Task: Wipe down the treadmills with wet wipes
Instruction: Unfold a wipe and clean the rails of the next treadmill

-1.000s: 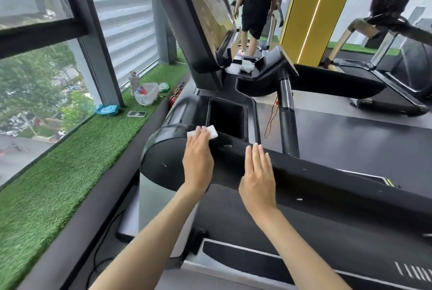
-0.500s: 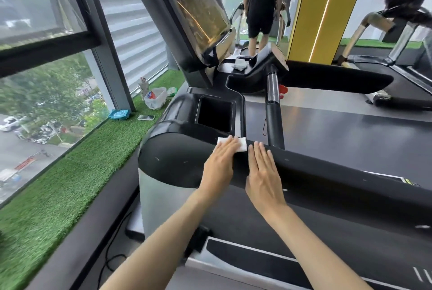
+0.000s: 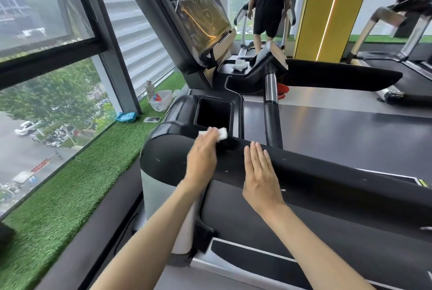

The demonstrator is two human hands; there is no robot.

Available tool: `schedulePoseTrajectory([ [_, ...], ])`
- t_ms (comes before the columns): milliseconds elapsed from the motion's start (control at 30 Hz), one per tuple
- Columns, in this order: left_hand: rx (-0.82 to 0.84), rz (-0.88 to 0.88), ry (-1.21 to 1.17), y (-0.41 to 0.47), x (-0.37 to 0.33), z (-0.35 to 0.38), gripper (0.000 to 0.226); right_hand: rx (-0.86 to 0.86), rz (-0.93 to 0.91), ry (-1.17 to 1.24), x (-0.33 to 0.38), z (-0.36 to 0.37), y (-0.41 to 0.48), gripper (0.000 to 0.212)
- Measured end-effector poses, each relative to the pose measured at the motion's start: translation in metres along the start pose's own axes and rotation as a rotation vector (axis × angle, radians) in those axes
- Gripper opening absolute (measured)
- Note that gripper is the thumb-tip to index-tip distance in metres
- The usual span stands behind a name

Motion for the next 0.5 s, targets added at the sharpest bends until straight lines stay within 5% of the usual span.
schedulePoseTrajectory([
  [133, -0.052, -0.395, 0.153, 0.023, 0.032, -0.008, 0.039, 0.023, -0.017, 0.011, -0.001, 0.0, 0.0, 0.076],
  [300, 0.148, -0.006, -0.04, -0.012, -0.052, 0.029, 0.034, 0.028, 0.097, 0.076, -0.014, -0.009, -0.005, 0.083],
  [500, -0.05, -0.336, 0.117, 0.01, 0.02, 0.001, 0.035, -0.065, 0.187, 0.033, -0.04, -0.021, -0.028, 0.074],
])
Point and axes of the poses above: each hand's wrist, its own y-axis towards the middle knuckle, its own z-axis out of the palm, x = y × z, the point moved 10 cm from there along y, towards the middle knuckle, and after that the axes turned 13 degrees about -x, right-handed, at the moved point
